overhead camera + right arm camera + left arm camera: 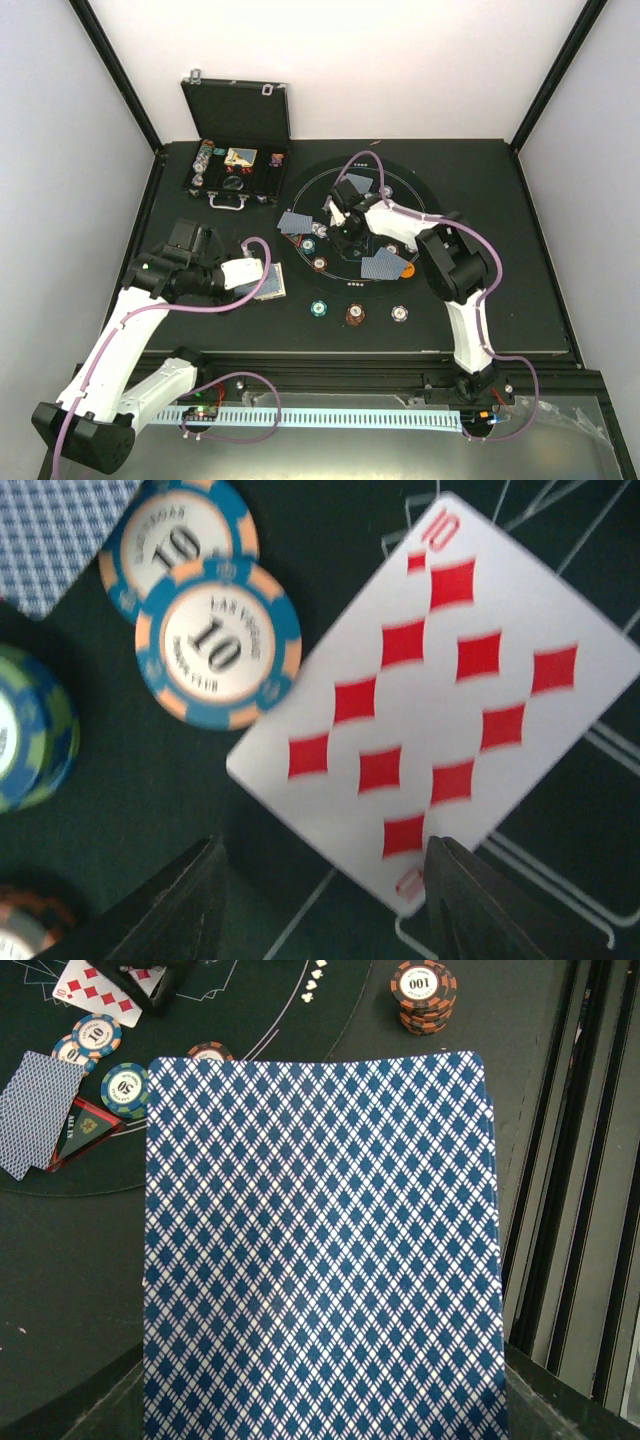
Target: Distribute texas hold em gaming equipment
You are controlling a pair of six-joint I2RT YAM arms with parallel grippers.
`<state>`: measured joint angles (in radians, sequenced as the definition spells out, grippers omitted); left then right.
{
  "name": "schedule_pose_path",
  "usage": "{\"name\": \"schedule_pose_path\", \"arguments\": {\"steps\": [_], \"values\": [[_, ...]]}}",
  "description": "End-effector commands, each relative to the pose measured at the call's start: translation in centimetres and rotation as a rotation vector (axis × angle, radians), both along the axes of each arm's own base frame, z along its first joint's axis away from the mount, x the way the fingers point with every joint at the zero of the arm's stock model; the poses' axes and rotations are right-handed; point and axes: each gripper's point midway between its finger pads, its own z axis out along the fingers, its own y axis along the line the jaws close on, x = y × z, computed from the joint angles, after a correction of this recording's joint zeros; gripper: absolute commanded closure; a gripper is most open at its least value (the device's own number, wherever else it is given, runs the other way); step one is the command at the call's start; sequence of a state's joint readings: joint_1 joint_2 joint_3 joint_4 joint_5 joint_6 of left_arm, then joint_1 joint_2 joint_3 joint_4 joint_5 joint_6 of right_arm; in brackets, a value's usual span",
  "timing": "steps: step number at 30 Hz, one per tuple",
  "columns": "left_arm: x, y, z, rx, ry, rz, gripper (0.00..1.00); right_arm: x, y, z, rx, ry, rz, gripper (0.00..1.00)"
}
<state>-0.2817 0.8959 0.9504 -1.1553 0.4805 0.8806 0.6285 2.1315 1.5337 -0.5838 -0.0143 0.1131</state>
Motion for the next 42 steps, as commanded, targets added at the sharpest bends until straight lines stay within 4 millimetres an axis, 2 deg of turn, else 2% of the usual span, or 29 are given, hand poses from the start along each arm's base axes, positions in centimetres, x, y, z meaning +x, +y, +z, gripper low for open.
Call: {"name": "schedule_pose_path", "arguments": {"steps": [1, 5, 12, 23, 31, 37, 40, 42], "values": [[0.1, -0.1, 1.8, -0.017, -0.041, -0.002, 0.98, -0.4, -0.8, 2.7, 0.140, 0.029, -0.037, 0.41], [0.1, -0.2, 1.8, -0.020, -0.045, -0.004, 0.98, -0.2, -2.2, 3.1, 0.205, 0.078, -0.080, 0.37], [0.2, -0.2, 1.8, -0.021, -0.044, -0.004, 0.98, -0.2, -2.5, 1.3, 0.270, 0.175, -0.146, 0.37], [0.2, -0.1, 2.0, -0.017, -0.053, -0.003, 0.98, -0.7, -0.7, -0.9, 0.399, 0.325, -0.212, 0.42], [0.3, -0.1, 2.2, -0.017, -0.055, -0.002, 0.98, -0.6, 0.5, -1.1, 0.468, 0.368, -0.238, 0.45], [0.3, -0.1, 2.1, -0.016, -0.053, -0.003, 0.99, -0.3, 0.6, -0.5, 0.474, 0.354, -0.235, 0.46], [0.4, -0.1, 2.0, -0.014, -0.052, -0.003, 0.98, 0.1, 0.3, 1.2, 0.479, 0.306, -0.225, 0.46], [0.4, -0.2, 1.9, -0.013, -0.050, -0.003, 0.99, 0.5, 0.0, 3.2, 0.483, 0.250, -0.217, 0.43]]}}
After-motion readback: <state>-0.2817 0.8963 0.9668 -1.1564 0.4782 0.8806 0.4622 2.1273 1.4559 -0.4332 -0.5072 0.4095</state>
